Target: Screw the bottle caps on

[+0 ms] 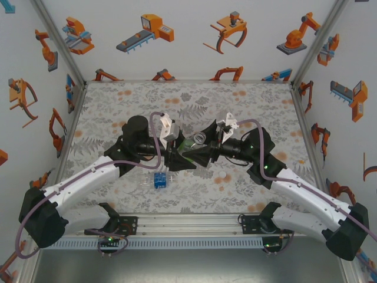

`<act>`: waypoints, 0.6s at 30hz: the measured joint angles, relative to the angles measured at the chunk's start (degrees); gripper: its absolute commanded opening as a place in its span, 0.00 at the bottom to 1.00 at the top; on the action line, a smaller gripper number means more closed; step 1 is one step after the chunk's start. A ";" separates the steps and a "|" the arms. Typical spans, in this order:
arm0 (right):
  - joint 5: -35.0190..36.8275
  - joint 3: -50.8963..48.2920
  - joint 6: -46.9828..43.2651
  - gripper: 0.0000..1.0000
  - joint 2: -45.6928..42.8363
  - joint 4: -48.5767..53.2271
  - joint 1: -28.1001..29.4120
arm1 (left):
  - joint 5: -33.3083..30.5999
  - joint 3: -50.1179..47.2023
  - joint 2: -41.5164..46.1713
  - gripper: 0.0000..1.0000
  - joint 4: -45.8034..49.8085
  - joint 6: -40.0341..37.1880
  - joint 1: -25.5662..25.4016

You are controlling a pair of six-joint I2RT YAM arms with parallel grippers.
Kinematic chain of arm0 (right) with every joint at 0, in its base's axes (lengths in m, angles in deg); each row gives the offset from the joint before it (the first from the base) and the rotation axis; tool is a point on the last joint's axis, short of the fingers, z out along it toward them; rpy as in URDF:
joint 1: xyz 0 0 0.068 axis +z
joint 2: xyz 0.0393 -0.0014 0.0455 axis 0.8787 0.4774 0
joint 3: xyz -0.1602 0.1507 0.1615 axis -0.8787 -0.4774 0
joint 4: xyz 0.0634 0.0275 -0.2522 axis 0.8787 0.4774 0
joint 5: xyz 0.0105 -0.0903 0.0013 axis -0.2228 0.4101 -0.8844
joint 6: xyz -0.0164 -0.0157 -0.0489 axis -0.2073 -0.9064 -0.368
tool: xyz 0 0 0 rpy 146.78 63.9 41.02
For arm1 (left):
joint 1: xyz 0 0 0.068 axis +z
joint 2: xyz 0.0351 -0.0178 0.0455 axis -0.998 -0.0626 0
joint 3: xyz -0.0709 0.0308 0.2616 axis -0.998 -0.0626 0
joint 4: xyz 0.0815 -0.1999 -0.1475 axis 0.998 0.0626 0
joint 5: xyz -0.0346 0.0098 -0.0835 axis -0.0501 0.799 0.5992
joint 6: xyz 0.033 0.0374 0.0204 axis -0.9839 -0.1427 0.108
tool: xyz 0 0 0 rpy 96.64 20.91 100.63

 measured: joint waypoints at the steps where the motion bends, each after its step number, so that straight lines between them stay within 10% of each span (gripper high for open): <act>1: 0.00 0.00 0.00 0.33 0.00 0.00 0.00 | -0.02 0.00 0.00 0.46 0.00 0.00 0.00; 7: 2.01 0.02 -0.52 0.81 -0.70 1.75 0.20 | -2.95 0.96 0.37 0.33 3.45 -1.53 -0.09; 18: 12.59 1.57 -6.56 0.87 -7.48 12.41 0.22 | -7.37 7.74 1.20 0.00 19.15 -7.30 8.26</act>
